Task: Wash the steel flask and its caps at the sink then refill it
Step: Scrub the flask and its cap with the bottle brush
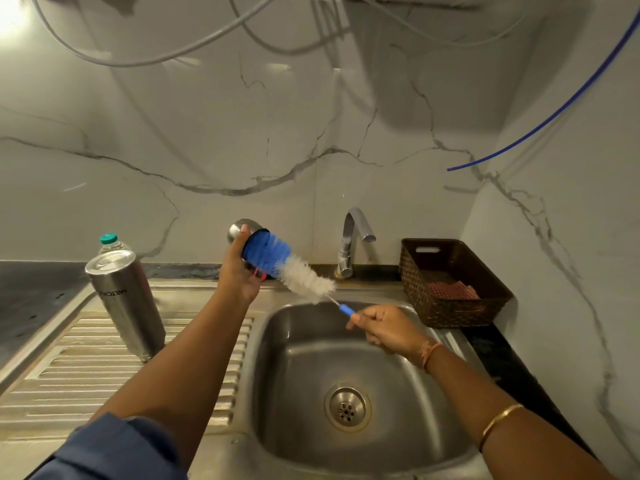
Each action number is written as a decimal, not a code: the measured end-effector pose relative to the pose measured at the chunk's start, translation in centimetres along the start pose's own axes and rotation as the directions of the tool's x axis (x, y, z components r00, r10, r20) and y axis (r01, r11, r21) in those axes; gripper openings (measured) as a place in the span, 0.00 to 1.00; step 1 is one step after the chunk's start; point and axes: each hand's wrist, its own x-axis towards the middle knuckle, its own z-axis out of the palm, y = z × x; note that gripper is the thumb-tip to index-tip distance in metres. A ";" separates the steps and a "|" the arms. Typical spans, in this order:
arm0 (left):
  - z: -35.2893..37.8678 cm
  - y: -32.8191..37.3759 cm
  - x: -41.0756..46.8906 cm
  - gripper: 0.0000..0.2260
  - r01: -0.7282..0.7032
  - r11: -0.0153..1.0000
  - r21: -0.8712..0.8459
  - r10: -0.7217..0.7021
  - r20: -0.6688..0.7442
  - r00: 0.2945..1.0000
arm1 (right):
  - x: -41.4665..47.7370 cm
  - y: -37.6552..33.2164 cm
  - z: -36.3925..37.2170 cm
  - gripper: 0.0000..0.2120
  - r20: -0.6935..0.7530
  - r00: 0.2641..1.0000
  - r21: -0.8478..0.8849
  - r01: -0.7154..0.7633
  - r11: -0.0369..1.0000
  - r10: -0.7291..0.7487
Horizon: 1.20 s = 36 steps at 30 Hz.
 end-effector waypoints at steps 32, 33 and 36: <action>-1.4 -0.2 0.6 0.28 0.035 0.993 0.110 -0.020 -0.138 0.990 | 1.1 -0.1 -0.9 0.20 -0.061 0.826 -0.961 0.104 0.257 -0.560; -1.5 -0.3 0.8 0.29 0.037 0.994 0.107 -0.019 -0.164 0.986 | 1.1 -0.2 -0.8 0.18 -0.058 0.777 -0.978 0.081 0.190 -0.627; -1.8 -0.4 0.6 0.30 0.031 0.993 0.116 -0.015 -0.131 0.991 | 1.3 -0.6 -1.0 0.06 -0.105 0.835 -0.902 0.149 0.406 -0.540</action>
